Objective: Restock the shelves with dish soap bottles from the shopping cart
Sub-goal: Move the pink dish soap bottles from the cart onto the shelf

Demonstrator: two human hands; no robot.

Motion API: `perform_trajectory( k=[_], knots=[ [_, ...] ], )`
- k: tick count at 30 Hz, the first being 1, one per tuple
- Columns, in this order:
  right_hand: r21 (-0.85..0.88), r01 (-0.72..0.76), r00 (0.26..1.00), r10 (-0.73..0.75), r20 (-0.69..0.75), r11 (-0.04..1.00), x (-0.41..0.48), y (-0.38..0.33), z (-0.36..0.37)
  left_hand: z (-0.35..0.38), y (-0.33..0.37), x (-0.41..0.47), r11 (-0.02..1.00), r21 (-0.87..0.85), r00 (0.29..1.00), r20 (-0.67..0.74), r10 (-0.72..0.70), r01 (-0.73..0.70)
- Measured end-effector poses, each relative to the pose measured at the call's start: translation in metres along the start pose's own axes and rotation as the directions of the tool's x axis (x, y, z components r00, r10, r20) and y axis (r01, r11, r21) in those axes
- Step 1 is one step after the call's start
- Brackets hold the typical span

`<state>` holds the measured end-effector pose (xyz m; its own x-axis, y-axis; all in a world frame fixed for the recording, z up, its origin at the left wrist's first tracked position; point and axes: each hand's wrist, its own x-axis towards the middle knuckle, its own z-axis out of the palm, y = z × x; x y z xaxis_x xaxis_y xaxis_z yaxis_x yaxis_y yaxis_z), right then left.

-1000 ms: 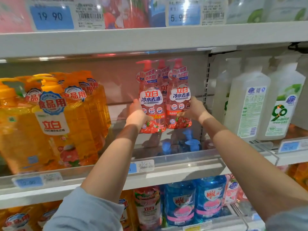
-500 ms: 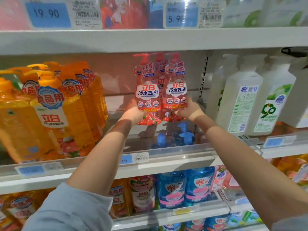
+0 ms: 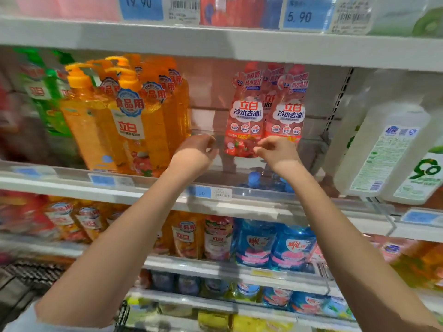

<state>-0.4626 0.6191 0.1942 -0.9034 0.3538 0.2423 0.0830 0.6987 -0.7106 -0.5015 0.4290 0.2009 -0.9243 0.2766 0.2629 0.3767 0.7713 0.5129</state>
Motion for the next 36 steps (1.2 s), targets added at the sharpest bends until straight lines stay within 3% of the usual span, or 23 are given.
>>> perform_trajectory(
  k=[3,6,8,12,15,19,22,27,30,32,36],
  knots=[
    [0.091,0.096,0.995,-0.098,0.018,0.991,-0.033,-0.031,0.023,-0.026,-0.023,-0.046,0.994,0.069,0.988,-0.122,0.091,-0.083],
    [0.127,0.284,0.956,-0.291,0.037,0.950,-0.081,-0.066,0.052,-0.049,-0.054,-0.098,0.996,0.076,0.971,-0.232,0.066,-0.050],
    [0.221,0.376,0.916,-0.397,0.060,0.900,-0.115,-0.088,0.076,-0.062,-0.081,-0.141,0.998,0.057,0.949,-0.316,-0.019,0.039],
    [0.388,0.436,0.806,-0.545,0.233,0.812,-0.179,-0.114,0.153,-0.067,-0.151,-0.242,0.935,-0.015,0.865,-0.373,-0.335,0.355],
    [0.412,0.445,0.656,-0.603,0.454,0.795,-0.232,-0.133,0.211,-0.060,-0.211,-0.323,0.798,-0.012,0.747,-0.344,-0.568,0.602],
    [0.448,0.470,0.375,-0.631,0.679,0.761,-0.302,-0.150,0.288,-0.041,-0.293,-0.434,0.526,0.099,0.535,-0.204,-0.820,0.844],
    [0.449,0.519,0.203,-0.615,0.762,0.727,-0.347,-0.156,0.345,-0.028,-0.336,-0.504,0.352,0.025,0.351,-0.183,-0.918,0.936],
    [0.371,0.566,-0.068,-0.407,0.911,0.736,-0.410,-0.174,0.436,-0.017,-0.407,-0.585,0.079,-0.185,0.066,-0.072,-0.995,0.980],
    [0.410,0.597,-0.168,-0.393,0.904,0.689,-0.448,-0.194,0.488,-0.025,-0.443,-0.612,-0.044,-0.327,-0.085,-0.112,-0.990,0.944],
    [0.430,0.576,-0.189,-0.399,0.897,0.695,-0.476,-0.214,0.517,-0.037,-0.468,-0.626,-0.107,-0.423,-0.190,-0.159,-0.969,0.900],
    [0.455,0.536,-0.209,-0.411,0.888,0.711,-0.536,-0.250,0.578,-0.065,-0.520,-0.661,-0.123,-0.624,-0.296,-0.181,-0.938,0.771]
  ],
)
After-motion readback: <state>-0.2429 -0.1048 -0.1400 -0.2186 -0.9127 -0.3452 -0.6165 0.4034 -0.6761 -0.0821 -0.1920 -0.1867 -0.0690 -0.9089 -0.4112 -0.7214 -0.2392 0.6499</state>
